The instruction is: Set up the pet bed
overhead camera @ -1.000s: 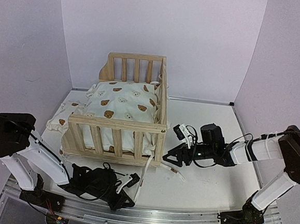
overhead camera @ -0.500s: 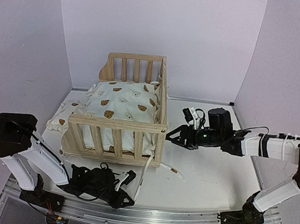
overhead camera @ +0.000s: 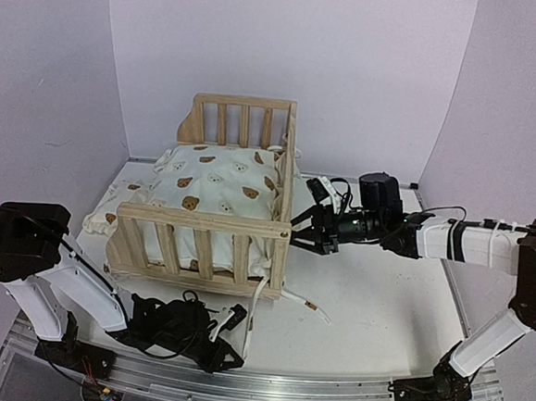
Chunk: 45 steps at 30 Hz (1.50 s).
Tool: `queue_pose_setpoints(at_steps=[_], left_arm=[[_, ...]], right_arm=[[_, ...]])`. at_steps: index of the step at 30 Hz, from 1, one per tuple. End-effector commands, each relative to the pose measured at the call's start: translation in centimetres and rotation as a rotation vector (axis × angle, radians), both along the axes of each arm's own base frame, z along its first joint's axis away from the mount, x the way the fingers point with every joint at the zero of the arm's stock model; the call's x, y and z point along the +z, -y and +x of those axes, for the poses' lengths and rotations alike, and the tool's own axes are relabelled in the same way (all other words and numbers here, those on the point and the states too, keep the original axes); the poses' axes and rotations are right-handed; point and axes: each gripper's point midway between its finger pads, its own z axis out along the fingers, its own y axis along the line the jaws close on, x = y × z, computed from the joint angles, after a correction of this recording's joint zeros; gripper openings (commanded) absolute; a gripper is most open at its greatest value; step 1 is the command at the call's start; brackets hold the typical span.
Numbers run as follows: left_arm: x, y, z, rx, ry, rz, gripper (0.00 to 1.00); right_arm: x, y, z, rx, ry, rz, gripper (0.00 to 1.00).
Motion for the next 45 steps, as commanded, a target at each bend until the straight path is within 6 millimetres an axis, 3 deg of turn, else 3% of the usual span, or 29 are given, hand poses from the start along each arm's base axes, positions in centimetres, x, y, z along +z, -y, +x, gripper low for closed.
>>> queue_pose_setpoints(at_steps=[1,8,11,13,18,21,23,24,26,27,29,31,32,33,36,39,43,45], left_arm=[[-5.1,-4.3,-0.4,0.004,-0.02,0.238,0.0],[-5.2,-4.5,-0.2,0.012,-0.015,0.241,0.0],[-5.4,-4.5,-0.2,0.014,-0.014,0.248,0.0],[-5.4,-4.4,-0.2,0.013,-0.015,0.247,0.0],[-4.8,-4.6,0.1,0.027,0.004,0.233,0.0],[-3.0,-4.2,0.6,0.021,0.073,0.182,0.01],[-0.3,-3.3,0.8,0.005,0.161,0.109,0.13],[1.0,-3.1,1.4,0.016,0.225,0.08,0.28],[3.9,-2.7,1.8,0.018,0.307,0.007,0.51],[5.2,-2.7,1.9,0.018,0.338,-0.025,0.57],[7.9,-2.8,2.3,0.024,0.392,-0.089,0.65],[10.2,-2.7,2.4,0.021,0.435,-0.128,0.69],[11.2,-2.6,2.4,0.015,0.45,-0.143,0.86],[12.3,-2.5,2.5,0.008,0.468,-0.156,0.97],[15.7,-2.1,2.2,-0.021,0.514,-0.191,1.0],[19.4,-2.5,3.5,0.031,0.591,-0.199,0.99],[23.1,-3.3,6.2,0.149,0.661,-0.158,0.97],[24.3,-3.2,7.2,0.176,0.651,-0.161,0.94]], right_arm=[[1.3,-2.4,0.1,0.044,0.02,0.04,0.62],[-3.7,-2.5,-0.6,-0.008,-0.043,-0.065,0.38],[-4.6,-2.6,0.0,-0.064,-0.037,-0.094,0.2],[-5.7,-1.9,0.8,-0.137,-0.037,-0.132,0.03],[-9.3,1.2,2.1,-0.277,0.008,-0.3,0.0],[-9.8,3.3,2.5,-0.293,0.109,-0.421,0.0],[-9.0,4.6,2.7,-0.288,0.19,-0.478,0.05],[-8.3,5.1,2.8,-0.29,0.235,-0.501,0.13],[-6.2,6.0,3.3,-0.302,0.317,-0.513,0.34],[-5.1,6.5,3.7,-0.318,0.353,-0.523,0.45],[-2.2,7.1,5.0,-0.356,0.427,-0.53,0.63],[1.7,6.8,6.3,-0.387,0.495,-0.502,0.73],[3.4,6.5,6.9,-0.4,0.519,-0.485,0.75],[5.0,6.2,7.5,-0.413,0.537,-0.471,0.77],[9.4,5.2,9.4,-0.46,0.571,-0.432,0.8],[12.5,3.5,11.1,-0.474,0.57,-0.395,0.81],[12.9,0.8,13.9,-0.464,0.509,-0.41,0.77],[11.9,-0.1,15.6,-0.484,0.47,-0.453,0.75]])
